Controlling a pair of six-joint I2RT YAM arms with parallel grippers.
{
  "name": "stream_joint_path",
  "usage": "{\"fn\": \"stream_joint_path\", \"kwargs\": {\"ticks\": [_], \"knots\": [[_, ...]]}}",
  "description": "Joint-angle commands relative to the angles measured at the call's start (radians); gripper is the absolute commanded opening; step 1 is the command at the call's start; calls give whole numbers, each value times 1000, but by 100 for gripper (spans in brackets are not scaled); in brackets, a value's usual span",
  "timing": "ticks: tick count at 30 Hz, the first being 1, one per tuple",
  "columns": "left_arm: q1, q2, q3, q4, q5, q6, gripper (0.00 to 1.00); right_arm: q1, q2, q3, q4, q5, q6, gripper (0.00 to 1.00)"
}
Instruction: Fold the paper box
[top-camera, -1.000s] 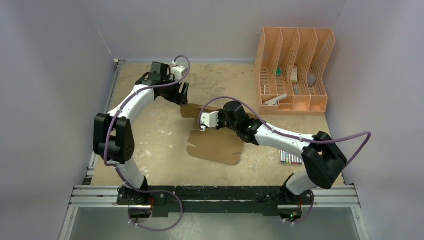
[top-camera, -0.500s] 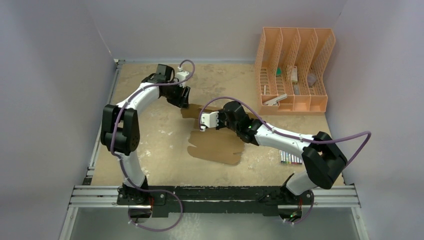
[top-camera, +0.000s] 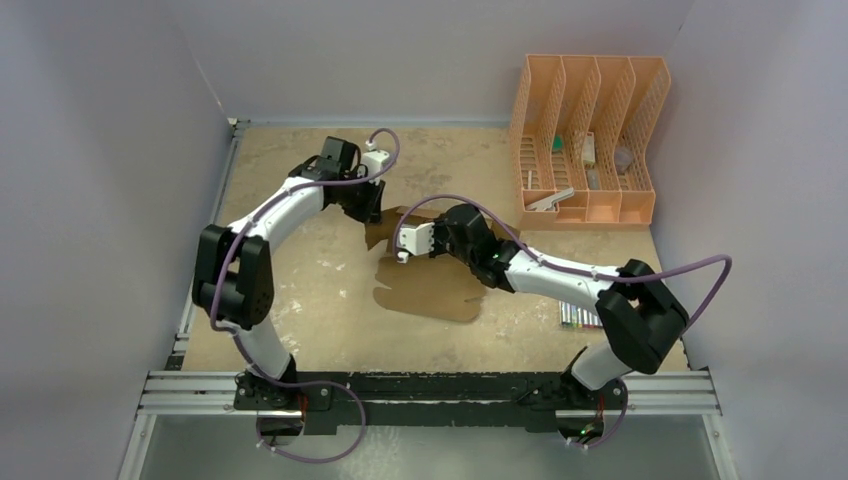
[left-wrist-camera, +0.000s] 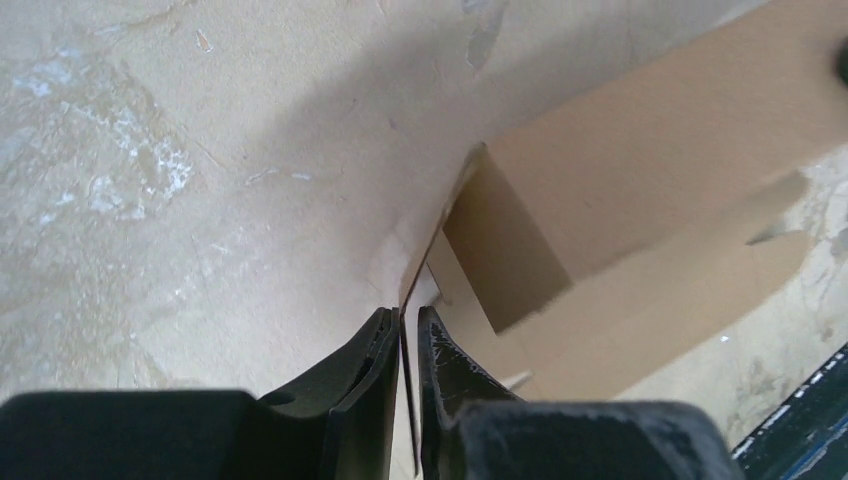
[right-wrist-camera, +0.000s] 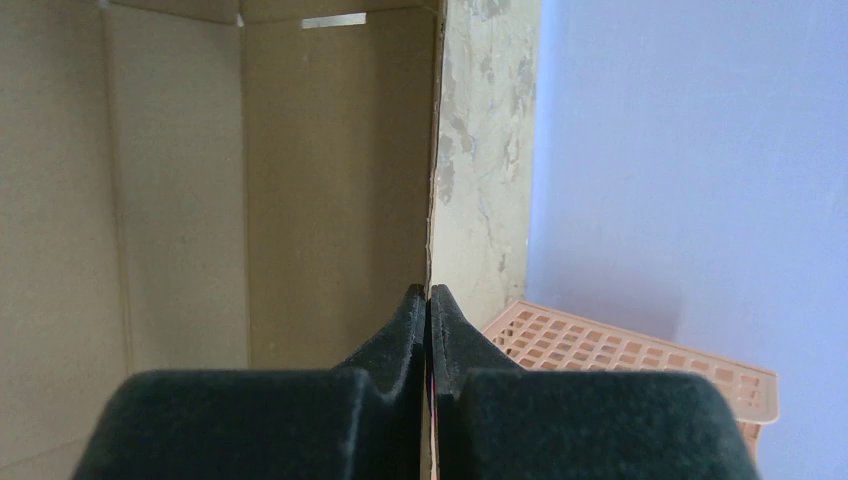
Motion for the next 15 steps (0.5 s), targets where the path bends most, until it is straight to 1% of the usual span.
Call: {"fn": "stream_joint_path", "kwargs": {"ticks": [1,7,12,15], "knots": [[-35,-141,-62,108,-38,-136,12,18,4,-40,158,51,-58,0],[-98,-207,-189,237,-132,-358,12,37,38,-83,296,101,-93,0],[-141,-256,-298,336,-191,-489,13,47,52,-110,362,110,-98,0],[-164,-289,-351,378,-262,-545,14,55,57,-132,401,121,-99,0]]}}
